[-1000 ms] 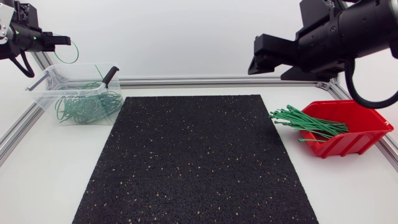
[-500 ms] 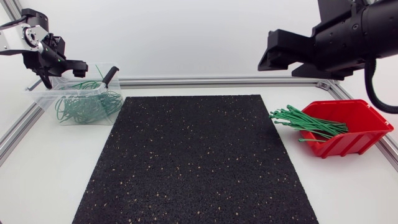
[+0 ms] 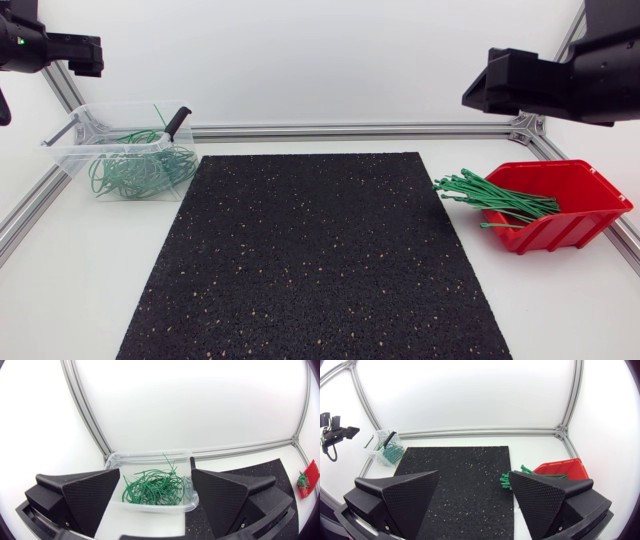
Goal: Take a green cable tie from the red box, thread the tail through the head to close it, then place it in the transparent bin on the left.
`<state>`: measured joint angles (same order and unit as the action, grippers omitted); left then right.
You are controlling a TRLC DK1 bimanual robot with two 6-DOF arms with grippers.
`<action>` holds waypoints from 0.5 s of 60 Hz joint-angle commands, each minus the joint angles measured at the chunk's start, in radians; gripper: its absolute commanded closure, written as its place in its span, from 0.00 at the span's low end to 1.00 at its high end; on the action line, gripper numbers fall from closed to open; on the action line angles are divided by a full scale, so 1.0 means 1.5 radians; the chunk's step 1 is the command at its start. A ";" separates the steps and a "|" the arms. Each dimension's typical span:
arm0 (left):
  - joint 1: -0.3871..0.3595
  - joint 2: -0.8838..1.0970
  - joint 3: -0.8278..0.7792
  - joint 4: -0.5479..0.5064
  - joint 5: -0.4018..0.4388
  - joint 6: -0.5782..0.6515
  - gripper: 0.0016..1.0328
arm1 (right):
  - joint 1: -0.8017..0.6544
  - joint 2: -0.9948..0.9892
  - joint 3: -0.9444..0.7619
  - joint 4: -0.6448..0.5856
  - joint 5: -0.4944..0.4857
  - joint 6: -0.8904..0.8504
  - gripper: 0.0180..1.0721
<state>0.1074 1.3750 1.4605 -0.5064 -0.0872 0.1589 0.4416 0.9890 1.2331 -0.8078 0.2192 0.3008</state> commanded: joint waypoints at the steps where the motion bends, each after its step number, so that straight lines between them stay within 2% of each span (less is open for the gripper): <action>1: -0.004 -0.049 -0.053 0.007 0.000 0.012 0.03 | -0.030 -0.033 -0.039 0.024 0.016 -0.055 0.04; 10: 0.000 -0.127 -0.131 0.010 0.025 0.007 0.03 | -0.079 -0.077 -0.080 0.043 0.022 -0.086 0.04; 19: 0.052 -0.207 -0.216 0.008 0.120 0.002 0.03 | -0.149 -0.142 -0.151 0.104 0.021 -0.138 0.04; 30: 0.080 -0.282 -0.310 0.018 0.124 -0.035 0.03 | -0.213 -0.222 -0.234 0.156 0.015 -0.191 0.04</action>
<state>0.2092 1.0000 1.0550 -0.4946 0.0875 0.1383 0.1543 0.6998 0.9352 -0.6006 0.2398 0.0620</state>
